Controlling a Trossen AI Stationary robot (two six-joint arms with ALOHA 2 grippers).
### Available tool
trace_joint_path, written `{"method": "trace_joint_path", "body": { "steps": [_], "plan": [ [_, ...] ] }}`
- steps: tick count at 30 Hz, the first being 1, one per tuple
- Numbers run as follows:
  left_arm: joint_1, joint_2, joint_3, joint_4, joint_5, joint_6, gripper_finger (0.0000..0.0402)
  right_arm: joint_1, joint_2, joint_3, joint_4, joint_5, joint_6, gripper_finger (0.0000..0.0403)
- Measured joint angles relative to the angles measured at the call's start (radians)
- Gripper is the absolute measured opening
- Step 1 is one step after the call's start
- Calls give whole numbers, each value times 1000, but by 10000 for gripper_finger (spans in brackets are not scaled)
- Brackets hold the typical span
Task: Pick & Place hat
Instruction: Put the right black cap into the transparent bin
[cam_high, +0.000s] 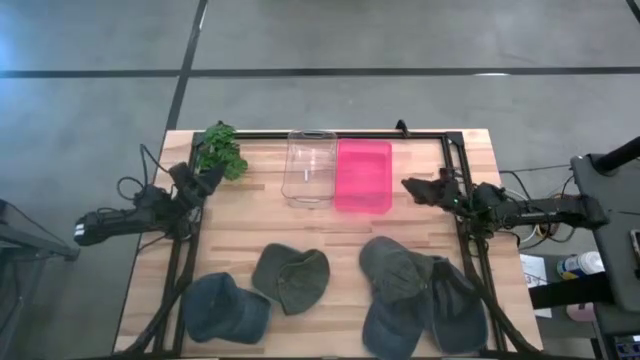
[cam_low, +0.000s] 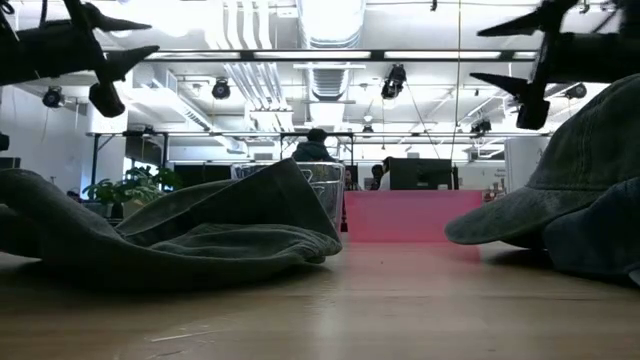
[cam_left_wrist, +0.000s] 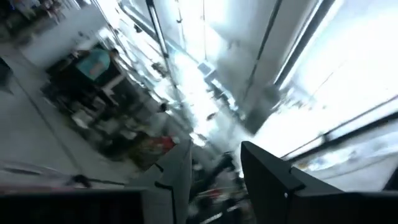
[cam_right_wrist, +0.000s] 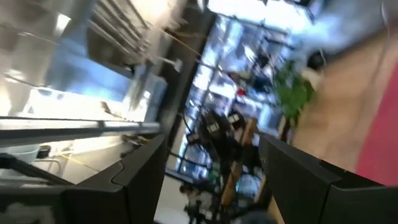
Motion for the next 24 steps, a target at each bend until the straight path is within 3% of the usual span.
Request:
{"method": "trace_joint_path", "body": {
  "steps": [3, 7, 15, 17, 20, 24],
  "plan": [
    [0, 14, 30, -106, 45, -42, 133, 25, 146, 96, -90, -4, 55, 249],
    [-2, 109, 120, -335, 223, -111, 133, 33, 320, 251, -301, -36, 111, 249],
    [-14, 535, 291, -365, 641, -151, 131, 44, 501, 525, -859, -294, 90, 244],
    [-53, 667, 336, -346, 650, -185, 131, 51, 517, 561, -950, -339, 70, 244],
    [-124, 879, 431, -285, 563, -225, 131, 81, 516, 578, -1066, -393, 77, 244],
    [-194, 1146, 629, -251, 555, -188, 131, 192, 486, 560, -1104, -411, 197, 244]
  ]
}}
